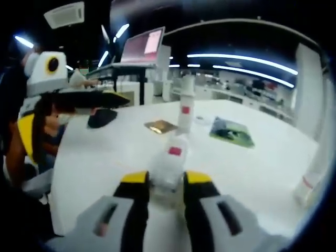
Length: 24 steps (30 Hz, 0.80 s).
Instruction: Arrange the skincare products in the storage area until every visible bottle or jar stands upright without overlapping.
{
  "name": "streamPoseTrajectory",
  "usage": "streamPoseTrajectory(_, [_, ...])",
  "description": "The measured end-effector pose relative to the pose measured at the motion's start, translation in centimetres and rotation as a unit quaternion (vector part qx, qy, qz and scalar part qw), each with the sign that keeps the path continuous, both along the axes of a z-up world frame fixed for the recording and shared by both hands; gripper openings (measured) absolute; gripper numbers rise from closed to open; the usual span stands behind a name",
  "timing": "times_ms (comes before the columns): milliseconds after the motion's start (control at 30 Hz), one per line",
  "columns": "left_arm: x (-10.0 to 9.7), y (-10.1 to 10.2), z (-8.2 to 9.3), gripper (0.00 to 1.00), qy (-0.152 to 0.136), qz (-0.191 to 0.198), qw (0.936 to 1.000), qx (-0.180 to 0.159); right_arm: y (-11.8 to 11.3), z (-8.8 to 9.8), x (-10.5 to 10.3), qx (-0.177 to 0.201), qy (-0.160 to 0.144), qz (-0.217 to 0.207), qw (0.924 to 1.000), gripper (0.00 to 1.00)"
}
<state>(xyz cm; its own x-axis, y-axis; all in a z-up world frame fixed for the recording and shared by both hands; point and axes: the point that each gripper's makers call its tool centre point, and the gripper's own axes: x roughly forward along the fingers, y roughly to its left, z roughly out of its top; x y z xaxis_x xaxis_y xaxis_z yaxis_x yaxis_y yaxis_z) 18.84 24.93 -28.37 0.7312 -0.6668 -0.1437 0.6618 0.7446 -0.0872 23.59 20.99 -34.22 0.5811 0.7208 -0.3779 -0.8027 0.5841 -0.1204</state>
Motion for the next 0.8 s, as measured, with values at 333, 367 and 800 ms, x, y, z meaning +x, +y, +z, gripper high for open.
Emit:
streamPoseTrajectory(333, [0.2, 0.0, -0.4, 0.99, 0.007, 0.003, 1.0000, -0.002, -0.2, 0.1, -0.1, -0.004, -0.012, 0.006, 0.9999, 0.20])
streamPoseTrajectory(367, [0.2, -0.1, -0.4, 0.99, 0.008, 0.003, 1.0000, -0.002, -0.2, 0.1, 0.0, -0.003, -0.012, 0.006, 0.9999, 0.20])
streamPoseTrajectory(800, [0.4, 0.1, -0.3, 0.98, 0.021, 0.002, 0.9988, -0.044, -0.6, 2.3, -0.8, 0.018, -0.044, 0.023, 0.9986, 0.18])
